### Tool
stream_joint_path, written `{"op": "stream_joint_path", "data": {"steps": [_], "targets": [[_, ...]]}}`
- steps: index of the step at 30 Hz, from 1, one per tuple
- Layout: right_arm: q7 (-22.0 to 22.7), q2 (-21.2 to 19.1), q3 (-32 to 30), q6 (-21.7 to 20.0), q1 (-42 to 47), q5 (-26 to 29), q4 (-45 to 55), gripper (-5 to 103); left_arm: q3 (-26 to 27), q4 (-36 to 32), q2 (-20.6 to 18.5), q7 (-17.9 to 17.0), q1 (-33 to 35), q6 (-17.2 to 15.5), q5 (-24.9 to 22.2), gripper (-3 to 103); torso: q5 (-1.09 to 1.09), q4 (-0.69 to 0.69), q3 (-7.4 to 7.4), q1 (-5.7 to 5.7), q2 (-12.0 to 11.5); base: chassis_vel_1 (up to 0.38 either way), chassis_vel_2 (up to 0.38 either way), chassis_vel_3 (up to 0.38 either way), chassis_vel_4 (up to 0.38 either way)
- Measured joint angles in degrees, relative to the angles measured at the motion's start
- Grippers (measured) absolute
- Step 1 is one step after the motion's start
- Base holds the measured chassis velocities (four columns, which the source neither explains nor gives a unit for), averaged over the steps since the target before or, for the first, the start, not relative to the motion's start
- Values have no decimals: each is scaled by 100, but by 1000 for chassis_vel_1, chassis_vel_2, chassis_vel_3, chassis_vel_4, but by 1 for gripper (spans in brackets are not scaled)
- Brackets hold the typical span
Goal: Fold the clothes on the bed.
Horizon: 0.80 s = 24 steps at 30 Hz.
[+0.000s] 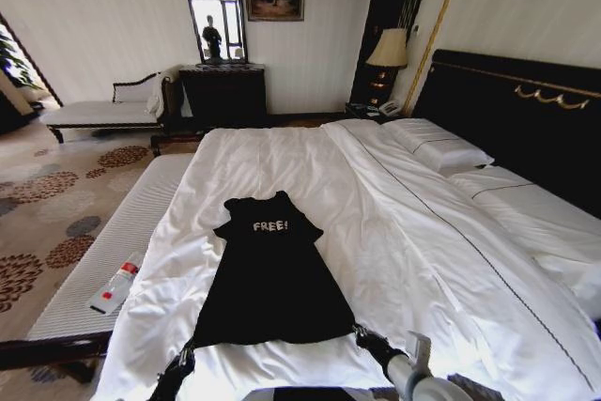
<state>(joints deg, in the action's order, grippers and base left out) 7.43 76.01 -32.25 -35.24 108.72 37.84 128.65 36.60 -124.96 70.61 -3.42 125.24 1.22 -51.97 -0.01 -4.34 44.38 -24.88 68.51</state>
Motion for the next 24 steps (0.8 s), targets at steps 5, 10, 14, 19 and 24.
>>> {"op": "stream_joint_path", "data": {"steps": [5,10,14,19,24], "targets": [[-20,39,98,258,18,-470,-49,1,-27,74,6,-5,-19,1,-49,0,0,1,0,0,0,0,0,0,0],[-5,77,197,557,61,-585,-161,1,-17,56,-9,-13,-59,-27,-111,0,0,-1,0,0,0,0,0,0,0],[-11,84,213,555,60,-628,-211,1,-12,50,-13,-19,-75,-47,-117,0,0,0,0,0,0,0,0,0,0],[12,89,219,517,58,-640,-264,1,-12,67,-22,-17,-52,-54,-126,0,1,0,0,0,0,0,0,0,0],[101,90,232,608,70,-634,-290,1,-4,95,-54,-17,-46,-55,-169,0,0,0,1,-2,0,30,-21,-31,19]]}}
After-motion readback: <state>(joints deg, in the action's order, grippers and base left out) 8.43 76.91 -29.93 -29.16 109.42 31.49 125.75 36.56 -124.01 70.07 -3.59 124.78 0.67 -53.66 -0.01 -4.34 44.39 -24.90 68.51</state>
